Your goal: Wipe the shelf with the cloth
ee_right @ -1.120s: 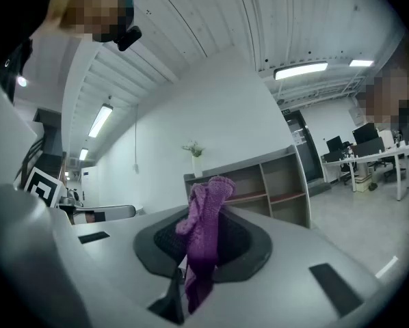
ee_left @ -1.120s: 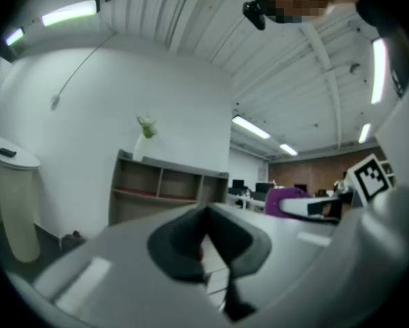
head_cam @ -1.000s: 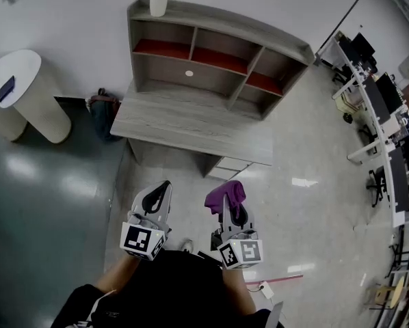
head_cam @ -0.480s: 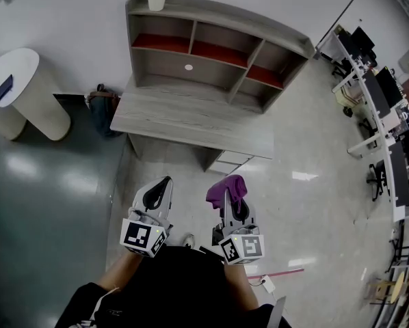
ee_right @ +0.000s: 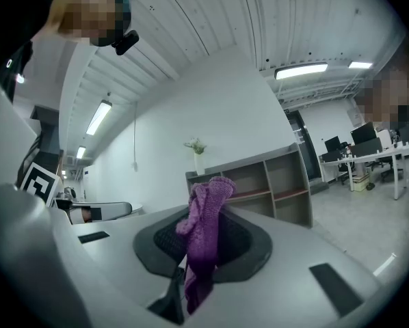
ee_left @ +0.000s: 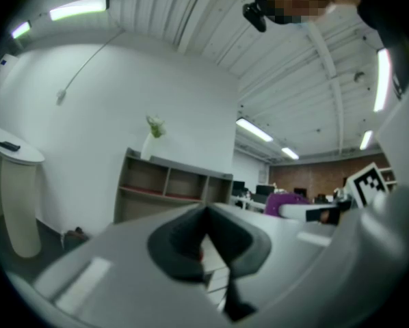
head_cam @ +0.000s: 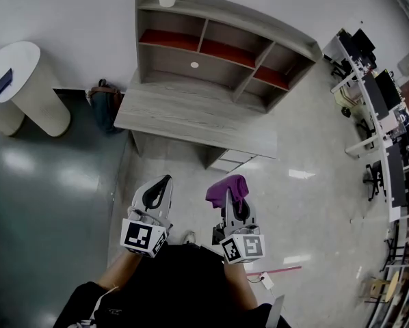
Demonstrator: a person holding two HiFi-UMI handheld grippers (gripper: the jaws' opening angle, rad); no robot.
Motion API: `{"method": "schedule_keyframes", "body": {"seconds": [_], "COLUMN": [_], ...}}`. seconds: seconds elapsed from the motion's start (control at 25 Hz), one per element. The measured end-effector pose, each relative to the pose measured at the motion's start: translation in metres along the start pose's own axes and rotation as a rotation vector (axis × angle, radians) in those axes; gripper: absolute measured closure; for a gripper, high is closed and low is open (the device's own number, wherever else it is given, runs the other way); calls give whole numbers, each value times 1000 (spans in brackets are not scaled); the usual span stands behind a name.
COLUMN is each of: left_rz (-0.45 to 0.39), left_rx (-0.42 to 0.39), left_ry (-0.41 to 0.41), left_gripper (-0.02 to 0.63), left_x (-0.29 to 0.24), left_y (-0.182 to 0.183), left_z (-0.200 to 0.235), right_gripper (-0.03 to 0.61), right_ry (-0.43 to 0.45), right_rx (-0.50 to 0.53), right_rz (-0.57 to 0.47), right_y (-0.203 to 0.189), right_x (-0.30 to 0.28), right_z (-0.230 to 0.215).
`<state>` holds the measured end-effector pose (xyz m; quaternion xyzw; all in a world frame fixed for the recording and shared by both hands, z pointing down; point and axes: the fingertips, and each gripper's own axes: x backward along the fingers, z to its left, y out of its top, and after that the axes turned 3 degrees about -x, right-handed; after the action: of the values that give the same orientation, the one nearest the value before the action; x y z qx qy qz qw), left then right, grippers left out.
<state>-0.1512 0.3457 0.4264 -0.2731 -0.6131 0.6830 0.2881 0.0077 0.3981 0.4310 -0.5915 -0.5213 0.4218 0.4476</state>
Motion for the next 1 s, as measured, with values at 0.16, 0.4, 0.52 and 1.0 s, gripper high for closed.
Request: {"method": "schedule_keyframes", "body": {"seconds": [0.16, 0.4, 0.52, 1.0], "left_rz": [10, 25, 33, 33], "left_rx": [6, 9, 6, -42], "left_ry": [-43, -81, -89, -73], "left_gripper": [615, 615, 615, 615], "left_x": [3, 0, -6, -103], "left_y": [-4, -13, -17, -14], "left_z": [14, 24, 26, 31], "right_gripper": [532, 531, 531, 531], "right_ry": [-29, -66, -76, -28], "right_rx": [13, 6, 0, 1], "right_rz": [6, 7, 12, 2], "right_y": [-8, -18, -21, -8], "right_x": [-6, -16, -26, -106], "right_z": [16, 21, 16, -47]}}
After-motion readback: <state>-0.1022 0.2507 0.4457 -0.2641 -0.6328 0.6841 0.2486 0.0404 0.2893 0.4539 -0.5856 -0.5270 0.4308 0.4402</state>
